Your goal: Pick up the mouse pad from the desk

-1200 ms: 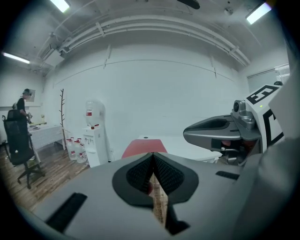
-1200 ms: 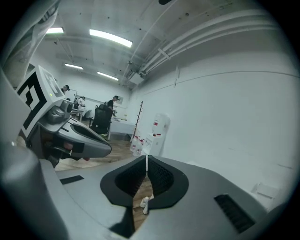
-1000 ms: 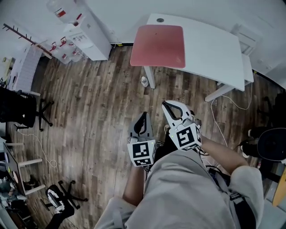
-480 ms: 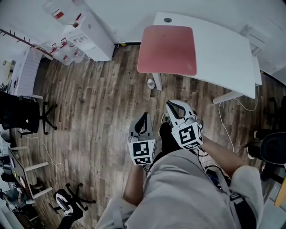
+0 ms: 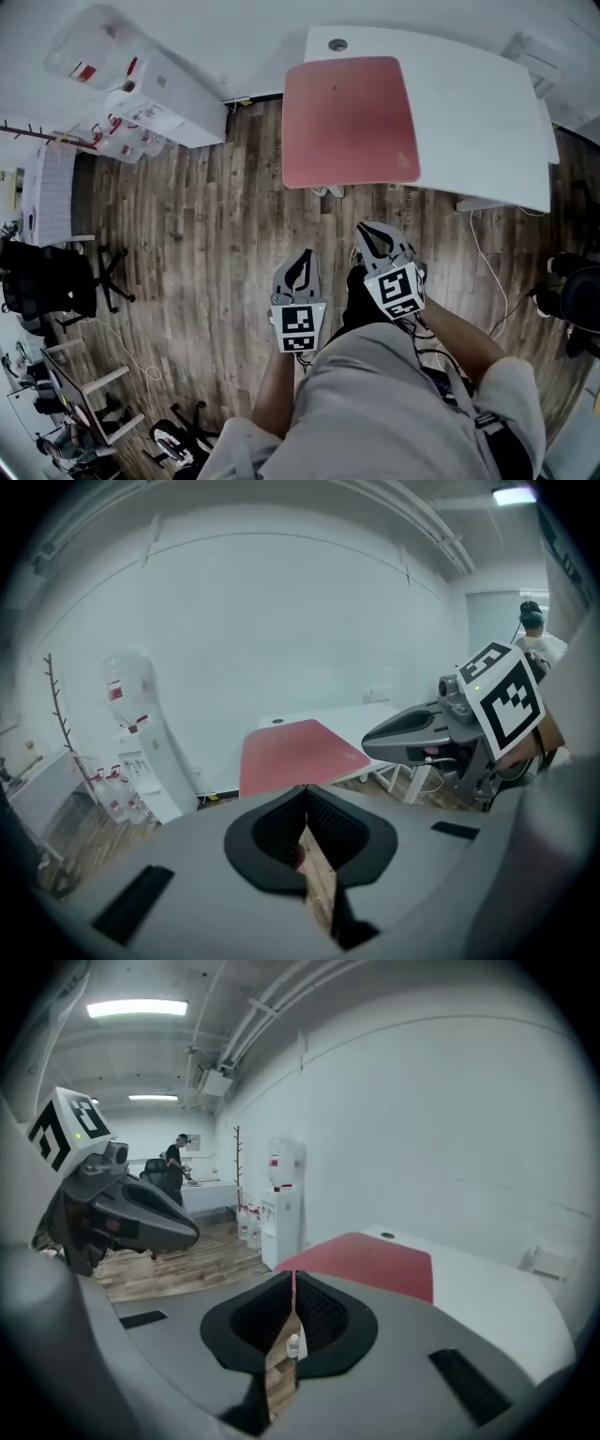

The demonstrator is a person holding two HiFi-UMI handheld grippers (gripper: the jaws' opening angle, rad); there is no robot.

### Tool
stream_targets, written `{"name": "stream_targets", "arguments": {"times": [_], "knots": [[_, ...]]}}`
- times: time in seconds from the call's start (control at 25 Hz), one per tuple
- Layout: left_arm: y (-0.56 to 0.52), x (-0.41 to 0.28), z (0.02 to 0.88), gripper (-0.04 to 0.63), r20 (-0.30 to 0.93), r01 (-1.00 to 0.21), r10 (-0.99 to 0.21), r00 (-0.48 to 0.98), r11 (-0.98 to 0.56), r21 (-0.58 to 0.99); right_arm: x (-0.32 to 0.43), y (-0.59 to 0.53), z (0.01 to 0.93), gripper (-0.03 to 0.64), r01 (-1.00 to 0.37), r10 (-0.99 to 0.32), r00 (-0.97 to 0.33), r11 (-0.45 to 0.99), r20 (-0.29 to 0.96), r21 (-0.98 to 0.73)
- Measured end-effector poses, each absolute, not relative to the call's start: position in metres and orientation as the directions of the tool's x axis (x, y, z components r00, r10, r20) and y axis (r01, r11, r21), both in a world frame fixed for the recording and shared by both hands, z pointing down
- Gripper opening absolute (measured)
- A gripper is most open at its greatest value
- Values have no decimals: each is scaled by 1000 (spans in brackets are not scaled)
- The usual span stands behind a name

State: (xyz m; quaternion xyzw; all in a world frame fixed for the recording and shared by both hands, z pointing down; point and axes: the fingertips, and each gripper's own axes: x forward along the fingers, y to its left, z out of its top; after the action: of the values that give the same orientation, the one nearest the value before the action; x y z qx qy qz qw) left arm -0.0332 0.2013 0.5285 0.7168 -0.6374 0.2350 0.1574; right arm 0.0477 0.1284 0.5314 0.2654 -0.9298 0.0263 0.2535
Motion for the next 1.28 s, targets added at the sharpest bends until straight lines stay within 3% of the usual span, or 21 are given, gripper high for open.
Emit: {"name": "stream_targets", "arguments": {"times": [0.56, 0.92, 1.0, 1.28], "knots": [[122, -43, 613, 12, 650, -915, -759, 48, -293, -275, 53, 74, 606, 42, -543, -472, -642, 836, 605, 77], [96, -51, 670, 17, 683, -786, -730, 19, -433, -440, 44, 58, 641, 55, -436, -524, -552, 844, 648, 312], [89, -52, 677, 70, 689, -737, -725, -3, -465, -491, 45, 55, 651, 121, -381, -539, -520, 841, 663, 384], [61, -81, 702, 178, 661, -532, -743, -107, -518, -669, 38, 29, 687, 162, -185, -607, -408, 787, 682, 589]]}}
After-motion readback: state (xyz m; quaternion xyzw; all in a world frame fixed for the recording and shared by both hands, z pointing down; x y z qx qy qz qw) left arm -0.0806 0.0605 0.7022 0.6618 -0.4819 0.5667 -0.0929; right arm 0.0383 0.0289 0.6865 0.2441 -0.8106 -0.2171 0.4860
